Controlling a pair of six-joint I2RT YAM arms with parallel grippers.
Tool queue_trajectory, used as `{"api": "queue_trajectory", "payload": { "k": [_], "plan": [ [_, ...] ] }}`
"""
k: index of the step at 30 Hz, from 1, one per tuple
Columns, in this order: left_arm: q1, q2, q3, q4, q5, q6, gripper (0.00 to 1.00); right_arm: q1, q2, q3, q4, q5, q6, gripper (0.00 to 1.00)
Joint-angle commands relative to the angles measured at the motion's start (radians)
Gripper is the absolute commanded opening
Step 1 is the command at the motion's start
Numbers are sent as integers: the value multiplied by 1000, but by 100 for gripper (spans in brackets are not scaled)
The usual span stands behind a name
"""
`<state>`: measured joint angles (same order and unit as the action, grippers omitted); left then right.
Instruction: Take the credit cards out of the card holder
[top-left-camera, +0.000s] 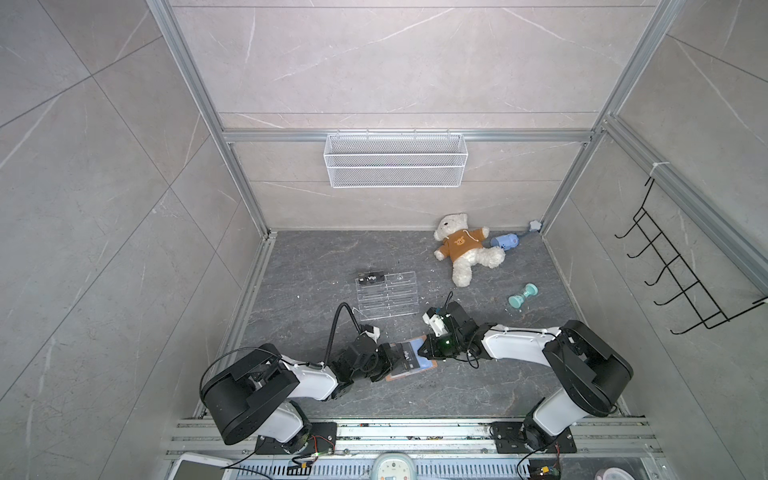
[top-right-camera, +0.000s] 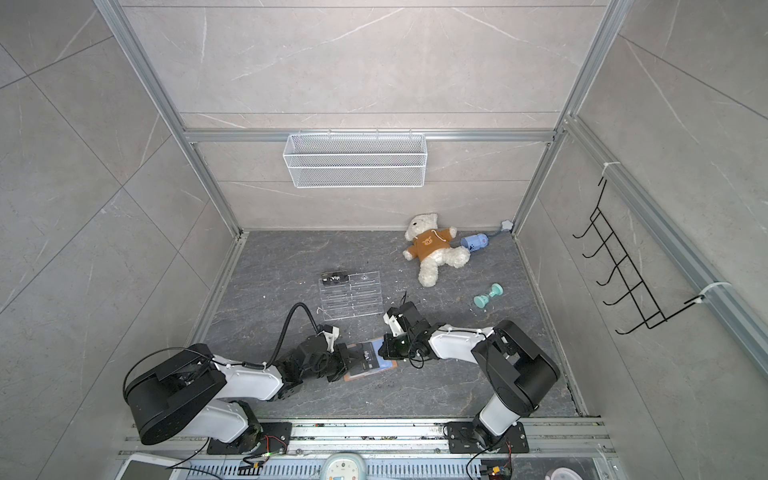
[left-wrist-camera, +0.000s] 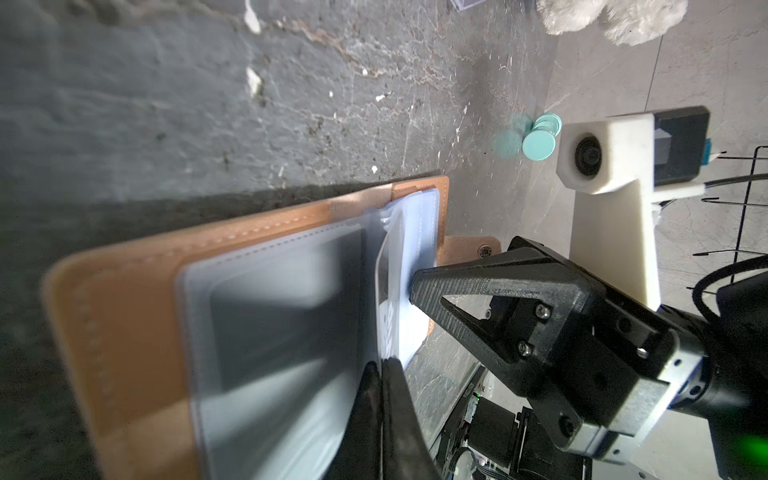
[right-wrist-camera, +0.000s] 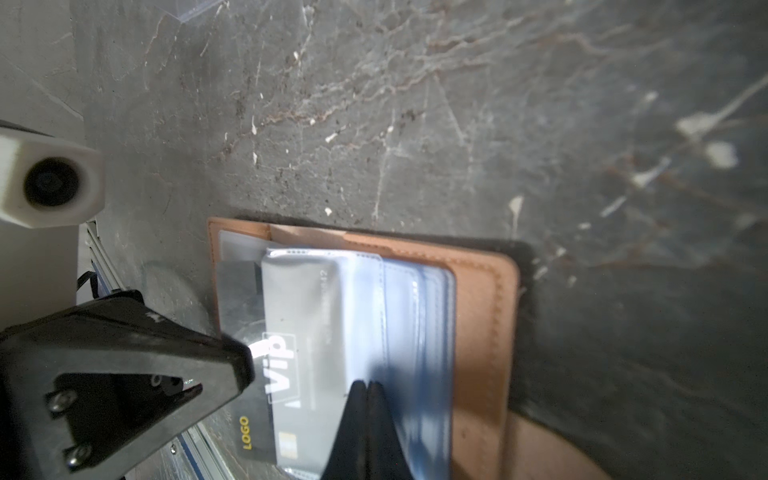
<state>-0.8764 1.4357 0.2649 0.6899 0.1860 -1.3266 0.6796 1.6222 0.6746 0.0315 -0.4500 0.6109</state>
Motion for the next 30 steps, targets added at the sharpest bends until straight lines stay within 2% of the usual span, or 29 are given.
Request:
{"api": "queue_trajectory", "payload": {
  "k": [1,7,9,15,20,22,25,27,30],
  "plan": [
    [-2,-43,-11,-46,-21,6,0,6,3,-20,-56,36,11,0],
    [-3,-117,-1,-115,-31,30,0,7,-34,-7,-69,40,13,1],
    [-2,-139,1,-135,-31,39,0,6,-49,-4,-70,40,15,6],
    [-3,-190,-5,-174,-33,56,0,7,-113,3,-78,43,14,35],
    [-2,-231,3,-217,-33,85,0,7,-190,2,-83,57,-4,65],
    [-2,-244,11,-236,-25,102,0,7,-207,5,-87,49,-16,73],
    [-2,-251,23,-254,-14,120,0,7,-216,1,-77,26,-26,77],
    [-3,-250,29,-259,-7,127,0,7,-210,0,-62,4,-20,75],
    [-2,-241,38,-260,2,130,0,7,-178,3,-42,-33,-5,61]
  ]
}}
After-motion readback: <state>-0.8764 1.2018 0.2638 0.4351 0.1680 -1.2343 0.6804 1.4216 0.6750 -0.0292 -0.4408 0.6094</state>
